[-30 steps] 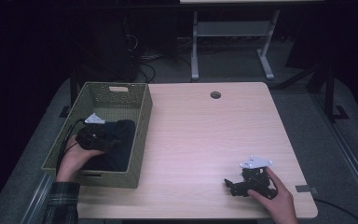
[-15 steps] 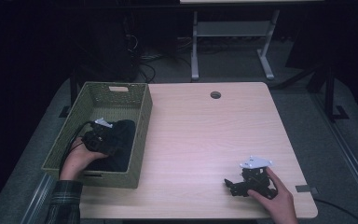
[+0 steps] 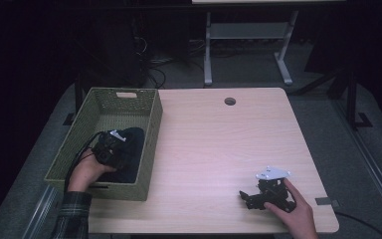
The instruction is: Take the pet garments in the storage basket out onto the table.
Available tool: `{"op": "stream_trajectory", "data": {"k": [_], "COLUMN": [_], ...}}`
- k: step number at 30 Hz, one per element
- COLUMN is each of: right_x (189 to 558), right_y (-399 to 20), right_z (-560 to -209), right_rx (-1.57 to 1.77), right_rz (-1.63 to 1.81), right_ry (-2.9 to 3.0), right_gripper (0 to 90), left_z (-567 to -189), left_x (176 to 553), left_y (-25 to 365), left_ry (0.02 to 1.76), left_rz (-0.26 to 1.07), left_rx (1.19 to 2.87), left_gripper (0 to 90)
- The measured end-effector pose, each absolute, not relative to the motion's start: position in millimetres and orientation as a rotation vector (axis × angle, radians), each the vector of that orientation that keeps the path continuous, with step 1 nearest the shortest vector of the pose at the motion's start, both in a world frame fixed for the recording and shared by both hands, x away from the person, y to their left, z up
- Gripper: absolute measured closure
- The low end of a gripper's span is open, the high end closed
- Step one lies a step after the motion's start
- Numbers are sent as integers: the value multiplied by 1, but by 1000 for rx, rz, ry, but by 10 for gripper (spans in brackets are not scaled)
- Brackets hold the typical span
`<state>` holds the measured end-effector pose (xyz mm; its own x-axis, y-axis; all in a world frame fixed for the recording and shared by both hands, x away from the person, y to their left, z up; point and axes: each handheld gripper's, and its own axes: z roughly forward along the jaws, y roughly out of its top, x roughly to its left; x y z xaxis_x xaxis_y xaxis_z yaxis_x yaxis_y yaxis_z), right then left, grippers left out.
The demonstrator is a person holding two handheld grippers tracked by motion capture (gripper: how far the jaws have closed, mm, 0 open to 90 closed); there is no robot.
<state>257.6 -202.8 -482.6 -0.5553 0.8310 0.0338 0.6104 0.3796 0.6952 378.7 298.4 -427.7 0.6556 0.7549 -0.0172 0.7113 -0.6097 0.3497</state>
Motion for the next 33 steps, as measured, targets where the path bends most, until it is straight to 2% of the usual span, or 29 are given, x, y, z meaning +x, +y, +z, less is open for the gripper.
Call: {"op": "stream_trajectory", "data": {"k": [3,7,33], "right_x": [258,258,258], "right_y": [-203,-203,-203], "right_z": [-483,-483,-483], "right_rx": [1259,1260,1264], "right_rz": [965,965,967], "right_ry": [2321,2322,2322], "right_gripper": [0,0,0], "left_z": [-425,-421,-383], "left_x": [378,379,373], "left_y": [297,300,331], "left_ry": [1153,1182,1153], "left_rz": [164,135,209], "left_rx": [2557,2524,2137], "left_gripper": [556,646,677]}}
